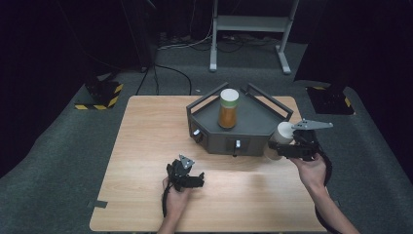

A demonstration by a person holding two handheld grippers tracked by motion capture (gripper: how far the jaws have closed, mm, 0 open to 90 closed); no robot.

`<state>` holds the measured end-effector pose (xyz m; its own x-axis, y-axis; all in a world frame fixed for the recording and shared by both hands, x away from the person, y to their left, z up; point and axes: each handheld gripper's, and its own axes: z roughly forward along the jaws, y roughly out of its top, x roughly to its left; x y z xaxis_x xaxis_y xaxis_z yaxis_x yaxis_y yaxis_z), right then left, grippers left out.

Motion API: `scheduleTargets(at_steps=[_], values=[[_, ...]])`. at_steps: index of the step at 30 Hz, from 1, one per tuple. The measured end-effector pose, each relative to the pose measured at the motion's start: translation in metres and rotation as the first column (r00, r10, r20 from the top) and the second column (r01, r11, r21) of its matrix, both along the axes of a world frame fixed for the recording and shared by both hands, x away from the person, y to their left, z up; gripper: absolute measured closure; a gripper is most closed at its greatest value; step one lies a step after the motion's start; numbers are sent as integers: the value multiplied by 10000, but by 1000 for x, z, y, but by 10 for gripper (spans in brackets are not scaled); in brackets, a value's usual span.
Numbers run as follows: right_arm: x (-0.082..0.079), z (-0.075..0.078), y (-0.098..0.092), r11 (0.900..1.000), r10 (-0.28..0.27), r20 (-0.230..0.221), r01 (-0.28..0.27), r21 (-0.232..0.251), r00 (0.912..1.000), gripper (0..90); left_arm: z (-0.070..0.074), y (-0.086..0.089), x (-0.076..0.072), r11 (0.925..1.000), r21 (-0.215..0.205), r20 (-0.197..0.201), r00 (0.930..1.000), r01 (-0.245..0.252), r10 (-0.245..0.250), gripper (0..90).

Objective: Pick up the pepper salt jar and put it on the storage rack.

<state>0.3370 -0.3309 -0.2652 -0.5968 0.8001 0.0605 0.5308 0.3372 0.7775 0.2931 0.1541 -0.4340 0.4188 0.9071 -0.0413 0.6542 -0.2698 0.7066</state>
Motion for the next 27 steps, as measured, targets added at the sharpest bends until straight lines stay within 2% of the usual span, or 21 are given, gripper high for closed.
scheduleTargets(at_steps=[5, 13, 18, 27], values=[[5, 9, 2, 10000, 56, 81, -56, -74, 10000, 320, 0, 0, 0, 10000, 11, 1, 10000, -3, 3, 59], [17, 22, 8, 9999, 112, 292, -115, 82, 9995, 320, 0, 0, 0, 10000, 12, 2, 10000, -5, 5, 59], [23, 33, 17, 9998, 167, 538, -162, -98, 9984, 320, 0, 0, 0, 10000, 12, 0, 10000, -5, 5, 59], [34, 43, 30, 9999, 3, 651, 7, -153, 9979, 320, 0, 0, 0, 10000, 15, 5, 10000, -13, 13, 59]])
